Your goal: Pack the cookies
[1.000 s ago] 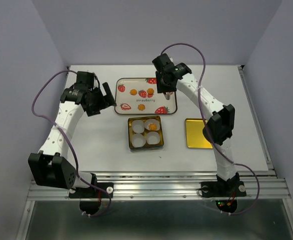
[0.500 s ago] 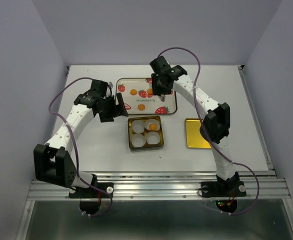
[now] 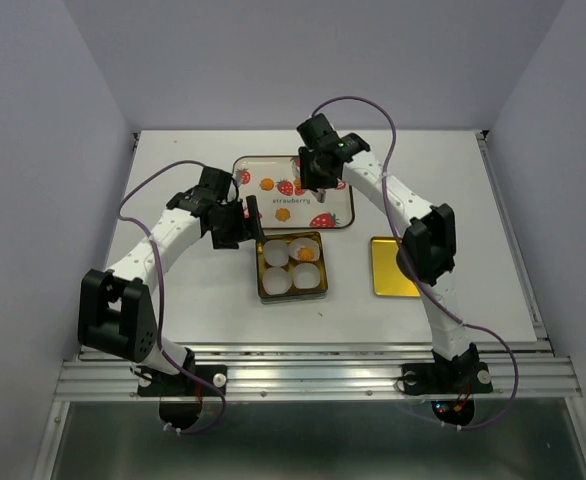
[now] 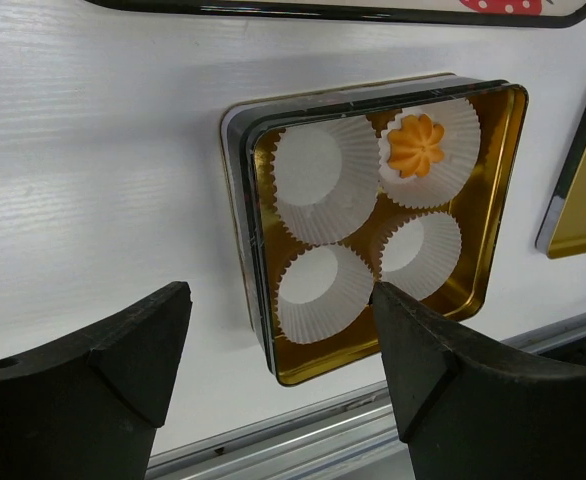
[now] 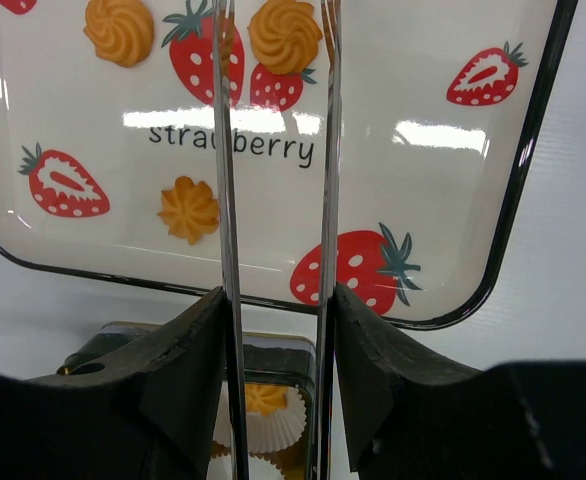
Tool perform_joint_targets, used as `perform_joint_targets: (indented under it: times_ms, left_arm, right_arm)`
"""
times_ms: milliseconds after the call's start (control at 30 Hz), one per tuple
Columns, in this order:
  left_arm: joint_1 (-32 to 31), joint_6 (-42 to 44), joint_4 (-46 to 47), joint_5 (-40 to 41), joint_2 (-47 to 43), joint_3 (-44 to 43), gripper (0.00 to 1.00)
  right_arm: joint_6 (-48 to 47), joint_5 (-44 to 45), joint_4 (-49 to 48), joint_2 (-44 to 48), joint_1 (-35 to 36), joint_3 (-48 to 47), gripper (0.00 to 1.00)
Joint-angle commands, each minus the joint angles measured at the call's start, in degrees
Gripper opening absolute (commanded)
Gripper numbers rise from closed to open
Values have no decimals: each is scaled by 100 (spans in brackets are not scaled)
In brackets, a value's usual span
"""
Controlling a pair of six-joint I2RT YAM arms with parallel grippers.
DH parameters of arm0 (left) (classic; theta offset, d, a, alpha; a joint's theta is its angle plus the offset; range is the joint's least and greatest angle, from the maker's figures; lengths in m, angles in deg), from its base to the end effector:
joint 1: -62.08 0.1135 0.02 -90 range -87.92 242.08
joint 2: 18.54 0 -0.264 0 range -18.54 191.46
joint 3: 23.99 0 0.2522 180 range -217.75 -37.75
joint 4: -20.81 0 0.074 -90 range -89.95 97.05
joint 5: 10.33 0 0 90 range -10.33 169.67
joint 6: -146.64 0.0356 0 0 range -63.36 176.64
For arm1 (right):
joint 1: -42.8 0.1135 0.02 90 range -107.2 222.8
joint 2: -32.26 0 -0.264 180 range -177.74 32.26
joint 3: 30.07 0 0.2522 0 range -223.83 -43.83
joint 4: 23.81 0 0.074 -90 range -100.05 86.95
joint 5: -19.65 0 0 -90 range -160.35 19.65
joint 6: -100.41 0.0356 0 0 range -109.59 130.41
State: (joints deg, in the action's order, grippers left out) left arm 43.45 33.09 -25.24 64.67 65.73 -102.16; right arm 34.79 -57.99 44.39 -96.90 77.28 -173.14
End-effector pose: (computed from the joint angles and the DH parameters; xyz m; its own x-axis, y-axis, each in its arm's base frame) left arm 0.2917 -0.1081 0.2638 -0.8693 -0.1142 -0.4808 0.1219 0.8934 -0.4325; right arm 0.4124 0.2740 0.2905 -0.7954 -0.0571 -0.6034 -0.1336 0.9876 0.0826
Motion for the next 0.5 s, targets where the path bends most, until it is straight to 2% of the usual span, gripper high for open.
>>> perform_joint_targets:
  times_ms: [0, 167, 467]
  left_arm:
    - [-18, 96, 136, 129, -112, 7, 84]
    - [-18, 96, 83, 252, -130, -2, 84]
    - [-18, 70, 337, 112, -7, 138, 83]
  right_arm:
    - [-187, 38, -469, -126, 15, -102, 50]
    - [-355, 161, -416, -329, 15, -252, 50]
    - [-417, 355, -346, -109, 15, 275, 50]
